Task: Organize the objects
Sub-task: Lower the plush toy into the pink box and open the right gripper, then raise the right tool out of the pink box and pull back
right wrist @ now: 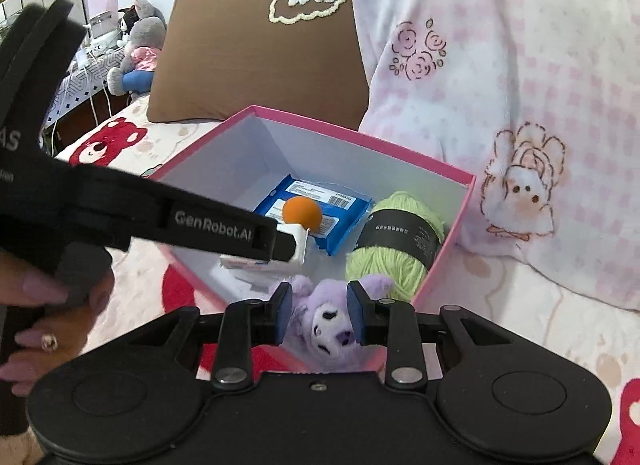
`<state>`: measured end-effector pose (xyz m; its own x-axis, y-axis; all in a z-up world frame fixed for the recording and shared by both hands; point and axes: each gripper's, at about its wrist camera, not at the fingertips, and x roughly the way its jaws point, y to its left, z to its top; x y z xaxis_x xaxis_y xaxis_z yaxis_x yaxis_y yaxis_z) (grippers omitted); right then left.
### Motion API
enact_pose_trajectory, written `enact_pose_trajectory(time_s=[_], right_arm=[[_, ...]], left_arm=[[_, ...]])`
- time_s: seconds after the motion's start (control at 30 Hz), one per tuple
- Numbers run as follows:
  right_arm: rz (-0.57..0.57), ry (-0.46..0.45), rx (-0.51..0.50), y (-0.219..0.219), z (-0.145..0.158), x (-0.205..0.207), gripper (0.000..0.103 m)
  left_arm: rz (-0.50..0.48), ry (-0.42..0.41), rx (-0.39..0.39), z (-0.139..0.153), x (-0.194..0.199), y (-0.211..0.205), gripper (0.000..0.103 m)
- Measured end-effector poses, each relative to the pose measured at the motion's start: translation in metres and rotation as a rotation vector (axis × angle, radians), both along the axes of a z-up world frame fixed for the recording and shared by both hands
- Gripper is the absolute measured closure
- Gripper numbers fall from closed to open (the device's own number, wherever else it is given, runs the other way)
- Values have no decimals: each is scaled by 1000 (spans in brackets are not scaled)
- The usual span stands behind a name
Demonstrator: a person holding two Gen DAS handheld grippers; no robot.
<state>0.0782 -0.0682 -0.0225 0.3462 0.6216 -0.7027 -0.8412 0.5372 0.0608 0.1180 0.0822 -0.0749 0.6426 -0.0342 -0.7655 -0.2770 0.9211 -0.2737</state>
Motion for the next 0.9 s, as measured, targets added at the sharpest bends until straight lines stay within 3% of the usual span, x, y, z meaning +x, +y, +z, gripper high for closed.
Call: enact_pose_trajectory(time_s=[0.37, 0.5, 0.67, 0.9], right_arm=[[-7, -21, 38, -24, 26, -28, 65], [-27, -56, 33, -40, 37, -43, 65], [-60, -56, 50, -71, 48, -57, 65], [-156, -45, 43, -105, 70, -62, 55]], left_arm=[[-21, -29, -17, 44, -34, -15, 43], [-15, -22, 99, 67, -52, -35, 42], [-75, -53, 62, 86, -72, -51, 39], [-97, -76, 52, 102, -98, -71, 38]])
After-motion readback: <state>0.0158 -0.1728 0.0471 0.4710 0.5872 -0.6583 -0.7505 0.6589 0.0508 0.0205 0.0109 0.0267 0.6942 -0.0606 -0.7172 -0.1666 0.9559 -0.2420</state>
